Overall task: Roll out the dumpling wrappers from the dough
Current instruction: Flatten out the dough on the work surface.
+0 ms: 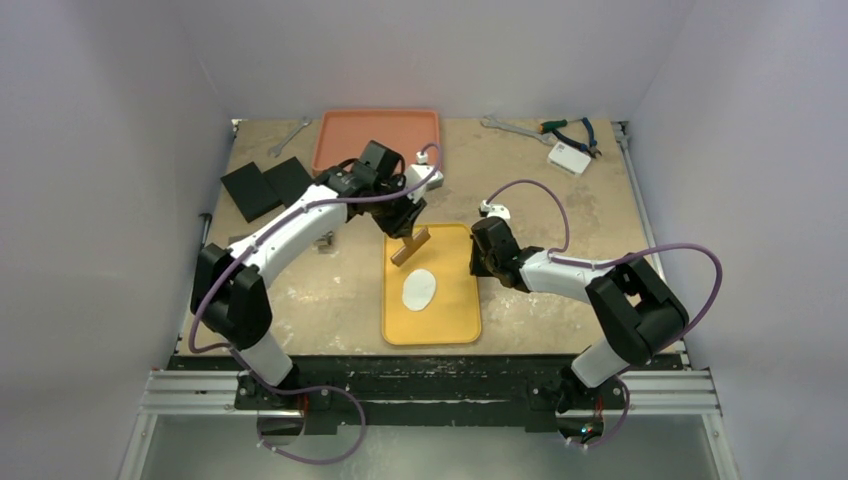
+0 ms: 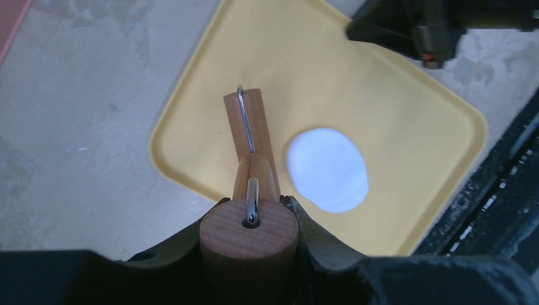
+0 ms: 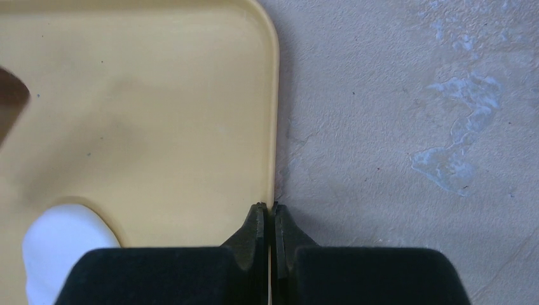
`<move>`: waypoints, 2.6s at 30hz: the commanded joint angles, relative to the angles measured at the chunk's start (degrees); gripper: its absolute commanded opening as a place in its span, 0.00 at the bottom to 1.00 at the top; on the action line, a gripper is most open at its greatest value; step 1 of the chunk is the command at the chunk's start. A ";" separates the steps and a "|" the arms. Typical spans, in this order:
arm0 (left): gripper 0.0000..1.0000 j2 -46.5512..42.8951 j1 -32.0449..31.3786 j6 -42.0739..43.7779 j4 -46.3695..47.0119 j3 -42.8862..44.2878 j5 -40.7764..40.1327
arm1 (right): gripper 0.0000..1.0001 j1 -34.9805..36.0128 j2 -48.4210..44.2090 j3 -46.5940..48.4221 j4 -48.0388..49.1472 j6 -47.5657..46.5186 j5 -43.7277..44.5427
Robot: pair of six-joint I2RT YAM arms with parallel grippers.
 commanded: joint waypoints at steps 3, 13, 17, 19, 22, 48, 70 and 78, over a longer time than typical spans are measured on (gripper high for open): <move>0.00 -2.96 -4.36 -1.51 -3.60 1.29 5.12 | 0.00 0.09 0.57 0.10 -0.93 -1.78 0.18; 0.00 0.80 -4.40 -2.75 -1.94 -4.03 6.80 | 0.00 0.15 0.81 0.26 -0.93 -1.86 0.22; 0.00 2.62 -4.34 -1.64 -2.56 -4.59 5.51 | 0.00 0.16 0.36 0.07 -0.93 -1.78 0.20; 0.00 2.38 -3.63 -0.40 -1.76 -5.01 2.15 | 0.00 0.14 0.38 0.03 -0.93 -1.78 0.17; 0.00 2.14 -1.48 1.19 -1.05 -4.74 -3.04 | 0.00 0.16 0.52 0.01 -0.93 -1.77 0.20; 0.00 0.42 -0.53 4.48 2.69 -8.84 -6.74 | 0.00 0.14 0.35 -0.01 -0.93 -1.78 0.11; 0.00 2.82 -1.36 5.14 1.58 -8.09 -4.85 | 0.00 0.15 0.85 0.25 -0.93 -2.03 -0.13; 0.00 1.97 -8.92 2.11 -0.83 -6.25 -0.41 | 0.00 0.16 0.70 0.21 -0.93 -1.95 -0.05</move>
